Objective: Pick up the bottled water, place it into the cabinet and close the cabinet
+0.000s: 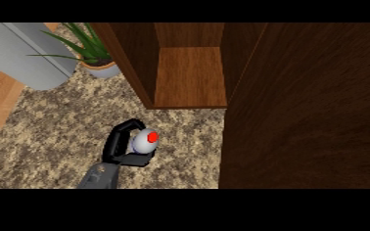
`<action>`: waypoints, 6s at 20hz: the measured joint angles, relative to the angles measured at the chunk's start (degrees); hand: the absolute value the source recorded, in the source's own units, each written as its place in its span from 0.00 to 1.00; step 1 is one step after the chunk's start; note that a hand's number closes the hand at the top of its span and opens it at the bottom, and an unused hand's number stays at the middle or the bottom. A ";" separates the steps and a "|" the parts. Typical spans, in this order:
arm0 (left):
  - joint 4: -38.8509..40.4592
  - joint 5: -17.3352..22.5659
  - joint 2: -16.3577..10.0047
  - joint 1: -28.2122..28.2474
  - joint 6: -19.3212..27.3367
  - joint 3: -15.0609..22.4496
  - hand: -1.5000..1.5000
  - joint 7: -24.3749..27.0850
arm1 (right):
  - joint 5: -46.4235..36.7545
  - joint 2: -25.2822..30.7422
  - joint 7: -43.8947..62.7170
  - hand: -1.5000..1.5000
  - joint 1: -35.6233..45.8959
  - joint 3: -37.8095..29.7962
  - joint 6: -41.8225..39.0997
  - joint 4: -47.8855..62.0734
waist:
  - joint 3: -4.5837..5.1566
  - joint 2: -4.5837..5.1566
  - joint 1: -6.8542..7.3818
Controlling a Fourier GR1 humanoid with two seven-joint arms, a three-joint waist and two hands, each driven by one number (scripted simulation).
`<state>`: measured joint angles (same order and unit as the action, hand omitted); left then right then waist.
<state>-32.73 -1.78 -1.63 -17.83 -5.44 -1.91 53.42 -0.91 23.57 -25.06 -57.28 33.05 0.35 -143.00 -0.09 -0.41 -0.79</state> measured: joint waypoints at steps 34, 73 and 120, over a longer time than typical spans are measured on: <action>2.86 29.39 1.62 -34.10 34.94 20.33 1.00 -31.80 | 2.81 5.63 -8.51 0.00 -3.36 -8.71 -2.08 0.65 | 0.12 1.17 -2.89; 3.58 38.49 1.60 -39.52 25.96 18.99 1.00 -16.71 | 3.38 5.26 -8.74 0.00 -3.87 -8.04 -6.08 0.42 | 0.18 0.46 -1.76; -65.08 50.32 -42.98 37.77 -3.54 27.48 0.00 -6.57 | -1.12 19.66 6.15 1.00 18.45 5.98 -3.63 -0.60 | 0.73 0.98 6.79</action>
<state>-97.81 48.54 -44.61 19.95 -8.98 25.57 46.85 -2.03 43.23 -18.92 -38.84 39.03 -3.28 -143.60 0.64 0.57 5.99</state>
